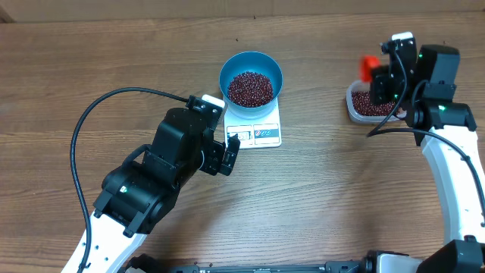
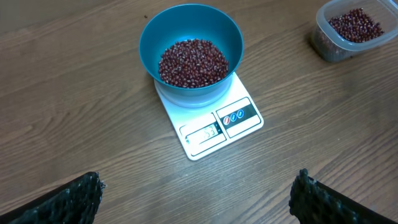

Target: Scoop item into bowl and weigh 150g on scale

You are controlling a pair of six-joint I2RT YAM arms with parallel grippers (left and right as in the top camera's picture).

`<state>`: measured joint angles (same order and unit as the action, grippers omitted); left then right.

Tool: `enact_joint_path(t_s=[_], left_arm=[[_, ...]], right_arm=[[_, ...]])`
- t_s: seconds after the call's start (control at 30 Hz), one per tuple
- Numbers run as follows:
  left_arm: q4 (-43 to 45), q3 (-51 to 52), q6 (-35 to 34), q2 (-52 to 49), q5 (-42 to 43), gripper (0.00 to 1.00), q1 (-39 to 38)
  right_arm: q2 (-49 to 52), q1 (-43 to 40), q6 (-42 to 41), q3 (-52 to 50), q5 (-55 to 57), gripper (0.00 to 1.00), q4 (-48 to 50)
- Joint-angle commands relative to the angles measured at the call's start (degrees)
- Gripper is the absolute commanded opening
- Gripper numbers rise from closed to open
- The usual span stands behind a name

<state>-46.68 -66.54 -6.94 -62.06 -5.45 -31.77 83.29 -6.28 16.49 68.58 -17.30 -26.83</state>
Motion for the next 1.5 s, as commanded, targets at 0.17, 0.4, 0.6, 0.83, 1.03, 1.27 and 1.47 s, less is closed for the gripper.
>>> enact_joint_path(t_s=[0.17,0.4,0.6,0.83,1.03,1.27,1.47], left_arm=[[0.17,-0.72,-0.13,-0.2,-0.7,1.0,0.26],[0.17,-0.72,-0.13,-0.2,-0.7,1.0,0.26],[0.17,-0.7,-0.13,-0.2,-0.7,0.99,0.26],[0.17,-0.72,-0.13,-0.2,-0.7,1.0,0.26],[0.17,-0.7,-0.13,-0.2,-0.7,1.0,0.26],[0.17,-0.72,-0.13,-0.2,-0.7,1.0,0.26],[0.17,-0.72,-0.13,-0.2,-0.7,0.99,0.26]], right_arm=[[-0.35,2.93,-10.97,0.9,-23.47,0.04,9.07],[1.97,14.32,-10.86,0.92,-11.3,0.04,12.57],[5.18,22.4,-10.71,0.9,-1.14,0.04,14.64],[8.96,26.58,-10.69,0.9,6.14,0.04,15.28],[14.49,26.97,-10.78,0.9,5.7,0.04,15.34],[17.05,26.97,-12.04,0.9,5.05,0.04,15.43],[17.09,26.97,-12.04,0.9,4.5,0.04,15.17]])
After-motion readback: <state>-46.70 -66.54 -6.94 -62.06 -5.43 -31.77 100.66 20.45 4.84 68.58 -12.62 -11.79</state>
